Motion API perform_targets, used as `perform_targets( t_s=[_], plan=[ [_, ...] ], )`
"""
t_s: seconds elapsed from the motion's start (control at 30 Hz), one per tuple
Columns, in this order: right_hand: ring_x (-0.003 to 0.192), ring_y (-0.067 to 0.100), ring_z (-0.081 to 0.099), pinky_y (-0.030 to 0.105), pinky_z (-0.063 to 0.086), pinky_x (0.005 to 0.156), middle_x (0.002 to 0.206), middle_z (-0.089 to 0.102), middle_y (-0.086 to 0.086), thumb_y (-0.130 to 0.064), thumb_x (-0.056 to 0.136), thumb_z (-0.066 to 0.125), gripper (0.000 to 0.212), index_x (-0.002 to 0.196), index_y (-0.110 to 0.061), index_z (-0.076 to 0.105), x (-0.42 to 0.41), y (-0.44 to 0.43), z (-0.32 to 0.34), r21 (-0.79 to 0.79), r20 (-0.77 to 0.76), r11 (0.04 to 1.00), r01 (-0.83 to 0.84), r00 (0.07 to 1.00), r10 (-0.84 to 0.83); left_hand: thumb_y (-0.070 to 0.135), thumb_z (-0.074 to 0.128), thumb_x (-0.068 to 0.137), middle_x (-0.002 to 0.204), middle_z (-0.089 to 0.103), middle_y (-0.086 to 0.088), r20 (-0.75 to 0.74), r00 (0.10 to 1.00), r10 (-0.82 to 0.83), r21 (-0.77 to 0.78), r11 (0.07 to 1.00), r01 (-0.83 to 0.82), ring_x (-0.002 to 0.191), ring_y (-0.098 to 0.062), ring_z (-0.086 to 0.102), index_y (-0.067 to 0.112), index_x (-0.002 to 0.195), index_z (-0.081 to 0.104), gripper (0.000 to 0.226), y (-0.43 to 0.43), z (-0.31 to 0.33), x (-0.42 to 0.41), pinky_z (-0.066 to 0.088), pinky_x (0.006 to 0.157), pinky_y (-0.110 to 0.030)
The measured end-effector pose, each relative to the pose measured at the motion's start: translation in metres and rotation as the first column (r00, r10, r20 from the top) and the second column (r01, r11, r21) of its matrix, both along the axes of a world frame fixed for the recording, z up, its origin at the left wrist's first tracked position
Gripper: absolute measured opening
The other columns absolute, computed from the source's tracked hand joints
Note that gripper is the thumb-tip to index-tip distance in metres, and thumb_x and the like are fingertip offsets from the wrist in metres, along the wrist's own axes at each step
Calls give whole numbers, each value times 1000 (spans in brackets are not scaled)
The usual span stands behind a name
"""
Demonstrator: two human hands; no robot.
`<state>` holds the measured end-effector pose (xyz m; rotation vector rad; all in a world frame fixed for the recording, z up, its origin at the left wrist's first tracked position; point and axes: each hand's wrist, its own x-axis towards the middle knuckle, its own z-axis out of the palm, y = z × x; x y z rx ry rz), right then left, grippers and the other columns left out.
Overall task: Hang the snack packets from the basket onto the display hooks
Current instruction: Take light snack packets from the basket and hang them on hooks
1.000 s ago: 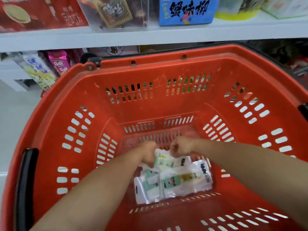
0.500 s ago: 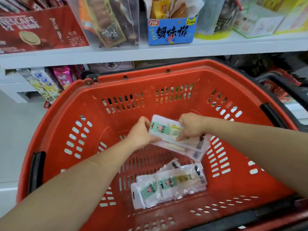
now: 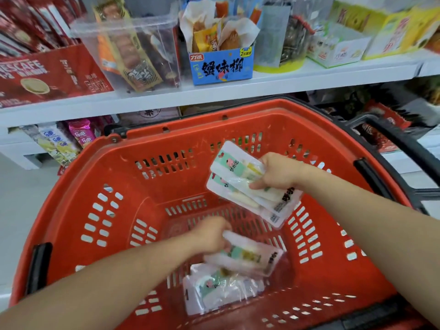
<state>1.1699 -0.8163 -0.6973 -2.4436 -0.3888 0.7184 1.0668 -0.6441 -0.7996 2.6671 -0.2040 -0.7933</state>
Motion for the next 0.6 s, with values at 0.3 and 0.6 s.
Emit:
perform_targets(
  t_s=[0.3,0.6],
  plan=[
    [85,28,72,38,59,77,95,75,14,-7,74,77,29,103,-3,71,-7,-4,61,602,-172,770,210,976,-132,0,73,80,63,67,6,369,848,379,-519,841,-150,60,4,56,12,76,69,13,63,182,6,46,63,-15],
    [90,27,73,40,57,80,98,75,10,-14,69,76,34,102,-8,72,-54,-12,214,769,-235,534,352,932,-275,12,68,85,79,71,0,435,819,374,-525,845,-107,75,0,64,14,81,72,6,64,362,-16,47,70,-13]
  ],
)
